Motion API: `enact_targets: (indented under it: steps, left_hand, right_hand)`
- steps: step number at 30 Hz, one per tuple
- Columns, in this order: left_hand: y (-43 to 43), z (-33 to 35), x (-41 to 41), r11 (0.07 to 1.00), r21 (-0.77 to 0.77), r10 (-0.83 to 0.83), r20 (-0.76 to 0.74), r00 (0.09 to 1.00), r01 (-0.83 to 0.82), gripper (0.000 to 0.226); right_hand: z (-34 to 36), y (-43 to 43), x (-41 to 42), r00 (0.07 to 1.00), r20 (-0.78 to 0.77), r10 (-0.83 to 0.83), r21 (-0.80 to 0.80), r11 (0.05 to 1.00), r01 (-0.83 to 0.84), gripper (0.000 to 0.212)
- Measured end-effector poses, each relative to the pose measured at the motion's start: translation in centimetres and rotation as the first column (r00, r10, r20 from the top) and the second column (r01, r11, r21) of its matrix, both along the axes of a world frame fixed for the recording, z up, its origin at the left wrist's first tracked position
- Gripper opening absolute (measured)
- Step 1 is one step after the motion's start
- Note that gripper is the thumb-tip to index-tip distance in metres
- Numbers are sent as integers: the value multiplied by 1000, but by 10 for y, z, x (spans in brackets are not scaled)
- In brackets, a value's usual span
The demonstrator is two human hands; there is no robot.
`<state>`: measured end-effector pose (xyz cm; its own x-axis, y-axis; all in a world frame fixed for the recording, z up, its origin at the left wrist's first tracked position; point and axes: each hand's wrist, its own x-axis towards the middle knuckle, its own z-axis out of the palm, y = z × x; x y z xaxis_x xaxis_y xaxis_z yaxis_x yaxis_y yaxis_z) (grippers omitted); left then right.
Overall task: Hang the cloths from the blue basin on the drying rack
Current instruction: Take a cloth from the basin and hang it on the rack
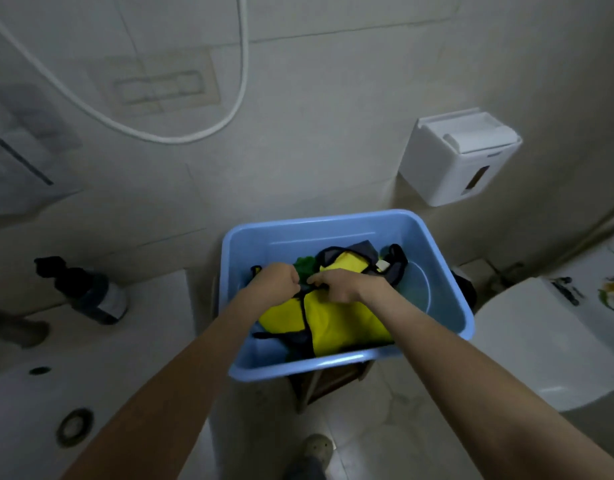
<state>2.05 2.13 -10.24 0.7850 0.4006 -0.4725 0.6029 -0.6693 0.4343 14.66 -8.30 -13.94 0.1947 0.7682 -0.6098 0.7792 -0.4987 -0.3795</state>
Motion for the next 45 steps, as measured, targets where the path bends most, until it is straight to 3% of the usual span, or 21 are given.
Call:
enact_targets:
  steps: [3,7,10,12,14,17,20,22,25,27,30,34,37,39,42,45]
  left_hand:
    - [17,-12,11,999,0,-39,-36,999,39,13]
    - [23,-16,20,994,-35,-103,-103,989,100,13]
    - [21,-13,25,988,-87,-138,-127,982,127,24]
    - [20,-12,29,979,-166,-139,-121,983,118,46]
    - [16,-5,28,950,-302,-97,-42,994,79,65]
    - [3,13,29,903,-429,60,170,984,19,31]
    - [-10,42,33,866,-498,264,388,883,-40,27]
    - [-18,64,34,848,-528,343,472,812,-51,26]
    - [-27,93,31,775,-630,478,519,708,-61,19]
    - [-35,112,25,730,-684,537,554,636,-20,16]
    - [-49,137,11,728,-684,539,609,582,40,17]
    - [-65,154,-10,771,-636,548,673,496,11,18]
    - [-80,166,-28,823,-568,516,744,424,-5,20]
    - [-95,176,-38,849,-528,477,777,410,12,21]
    - [-117,190,-47,886,-452,371,825,426,105,25]
    - [-141,201,-55,875,-404,240,841,486,267,27]
  right_hand:
    - [-13,20,5,991,74,116,-39,993,-113,31]
    - [-13,21,12,967,142,212,-38,977,-209,20]
    - [3,15,16,997,-31,74,57,996,-72,4]
    - [23,9,21,997,-67,-37,201,978,50,4]
    - [46,1,27,988,-96,-120,336,930,146,8]
    - [86,-9,31,950,-248,-191,527,796,298,21]
    - [123,-23,32,884,-422,-201,618,650,443,24]
    - [134,-38,33,872,-448,-197,600,658,456,21]
    - [120,-60,32,935,-233,-267,469,811,349,35]
    - [109,-74,23,904,-294,-311,418,809,414,29]
    - [109,-88,4,793,-478,-377,478,646,595,12]
    - [125,-106,-8,813,-377,-444,692,449,566,8]
    - [143,-132,-21,862,-267,-430,774,438,458,25]
    - [159,-152,-33,888,-272,-372,803,420,422,28]
    - [183,-176,-53,853,-472,-221,755,398,521,10]
    - [201,-197,-80,776,-621,-109,703,360,613,32]
